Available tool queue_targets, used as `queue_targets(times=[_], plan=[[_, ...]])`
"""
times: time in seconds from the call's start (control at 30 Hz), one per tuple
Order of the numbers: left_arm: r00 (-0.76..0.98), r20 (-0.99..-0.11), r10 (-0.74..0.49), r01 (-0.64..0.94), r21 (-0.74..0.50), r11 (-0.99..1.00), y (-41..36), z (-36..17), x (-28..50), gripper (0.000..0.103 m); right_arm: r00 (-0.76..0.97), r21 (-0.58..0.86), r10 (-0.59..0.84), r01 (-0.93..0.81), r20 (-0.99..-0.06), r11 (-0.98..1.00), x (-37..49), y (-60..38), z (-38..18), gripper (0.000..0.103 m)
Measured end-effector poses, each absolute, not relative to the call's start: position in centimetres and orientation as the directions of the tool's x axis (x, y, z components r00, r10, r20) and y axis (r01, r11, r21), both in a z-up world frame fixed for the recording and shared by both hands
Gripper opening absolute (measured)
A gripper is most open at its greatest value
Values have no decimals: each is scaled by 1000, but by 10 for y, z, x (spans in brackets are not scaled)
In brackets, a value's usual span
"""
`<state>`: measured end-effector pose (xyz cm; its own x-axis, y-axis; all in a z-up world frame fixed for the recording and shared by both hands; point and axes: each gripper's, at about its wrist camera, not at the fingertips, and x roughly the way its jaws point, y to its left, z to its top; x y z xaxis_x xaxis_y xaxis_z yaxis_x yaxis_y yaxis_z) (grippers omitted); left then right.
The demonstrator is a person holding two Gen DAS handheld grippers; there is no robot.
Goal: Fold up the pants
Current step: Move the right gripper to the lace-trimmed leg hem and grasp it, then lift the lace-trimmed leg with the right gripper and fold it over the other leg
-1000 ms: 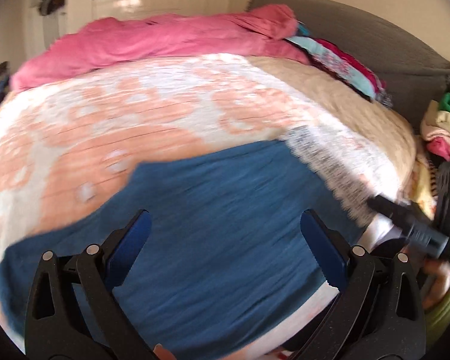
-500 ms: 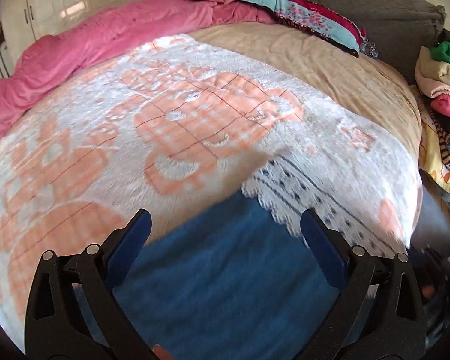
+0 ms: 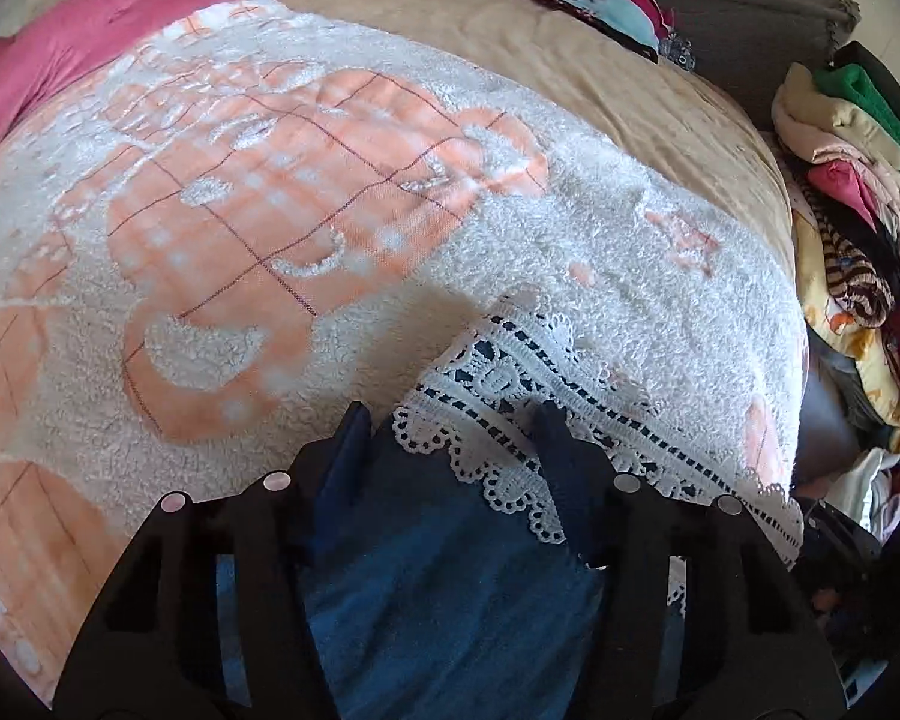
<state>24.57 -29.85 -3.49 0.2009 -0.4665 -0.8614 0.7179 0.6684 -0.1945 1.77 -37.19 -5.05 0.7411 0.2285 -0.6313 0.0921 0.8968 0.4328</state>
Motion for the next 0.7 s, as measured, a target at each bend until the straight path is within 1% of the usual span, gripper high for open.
queue_targets(times=[0.07,0.17,0.23,0.27,0.33,0.37,0.4,0.43,0.5,0.57,0.6,0.7], plan=[[178,-859,-480,717,-221,661,-297,-38,249,50,743,442,236,89,-626,893,19,-371,-51,77],[167,-846,-506,724,-243,645,-295,-43,251,58,742,435,238,80,-627,897,22,-369,-50,76],[166,-841,-514,727,-248,640,-294,-46,251,58,748,432,225,91,-624,897,21,-370,-50,68],[165,-841,-516,723,-253,643,-294,-46,251,57,750,439,228,91,-621,894,21,-371,-50,68],[162,-842,-515,724,-253,642,-294,-44,250,52,747,443,232,93,-623,892,23,-372,-50,67],[158,-840,-520,729,-256,635,-293,-42,248,43,750,438,227,93,-622,894,23,-371,-49,65],[156,-838,-523,734,-256,629,-295,-41,246,39,750,438,231,86,-619,895,23,-370,-48,61],[164,-840,-517,737,-244,630,-296,-40,243,37,749,438,235,81,-620,896,23,-369,-48,61],[169,-839,-517,733,-243,635,-296,-39,242,31,746,451,253,70,-616,890,25,-369,-49,61],[162,-841,-517,720,-257,645,-295,-40,244,25,748,505,295,62,-594,861,26,-375,-51,58],[163,-834,-527,716,-268,645,-293,-40,246,23,747,531,313,61,-586,845,27,-378,-52,52],[165,-821,-547,707,-288,645,-288,-39,246,16,731,583,379,31,-567,812,33,-378,-54,28]])
